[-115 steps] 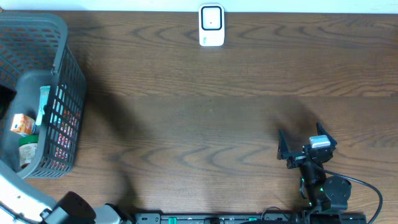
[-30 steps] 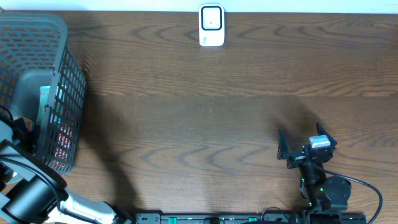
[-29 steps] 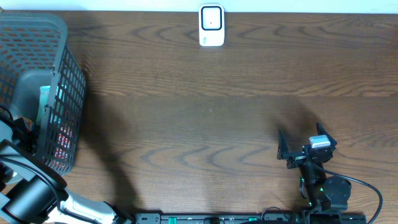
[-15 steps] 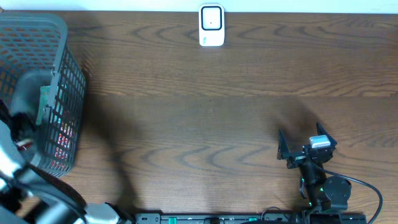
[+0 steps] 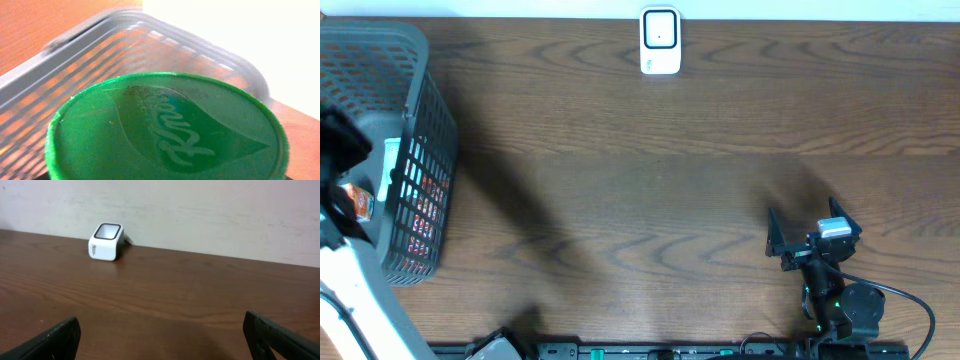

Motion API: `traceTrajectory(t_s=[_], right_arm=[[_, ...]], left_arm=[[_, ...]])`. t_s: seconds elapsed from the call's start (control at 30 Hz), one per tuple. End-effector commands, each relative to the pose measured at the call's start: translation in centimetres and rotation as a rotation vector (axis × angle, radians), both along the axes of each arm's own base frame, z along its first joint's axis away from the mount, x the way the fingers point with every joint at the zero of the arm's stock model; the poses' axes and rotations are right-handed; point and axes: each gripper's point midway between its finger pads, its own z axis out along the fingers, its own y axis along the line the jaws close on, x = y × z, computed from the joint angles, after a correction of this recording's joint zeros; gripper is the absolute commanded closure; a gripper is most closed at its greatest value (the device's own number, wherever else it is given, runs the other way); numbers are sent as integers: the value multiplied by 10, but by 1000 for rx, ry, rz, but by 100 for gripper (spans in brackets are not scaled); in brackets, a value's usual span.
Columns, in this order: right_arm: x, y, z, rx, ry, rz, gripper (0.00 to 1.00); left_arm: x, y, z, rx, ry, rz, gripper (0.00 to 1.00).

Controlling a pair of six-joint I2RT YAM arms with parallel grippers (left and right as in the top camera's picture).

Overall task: Scan the item barcode
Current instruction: 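Grasp the green-lidded jar with the left gripper and lift it out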

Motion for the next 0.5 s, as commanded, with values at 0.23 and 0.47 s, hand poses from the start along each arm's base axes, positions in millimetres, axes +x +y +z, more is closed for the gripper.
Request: traceTrajectory(t_s=[0.23,0.47], right_arm=[[0,3,-1,12,6,10,1],[0,3,-1,12,6,10,1]], left_arm=[[42,-174,37,-91,-135,-514,34],[70,-269,-3,4,-14,-618,36]])
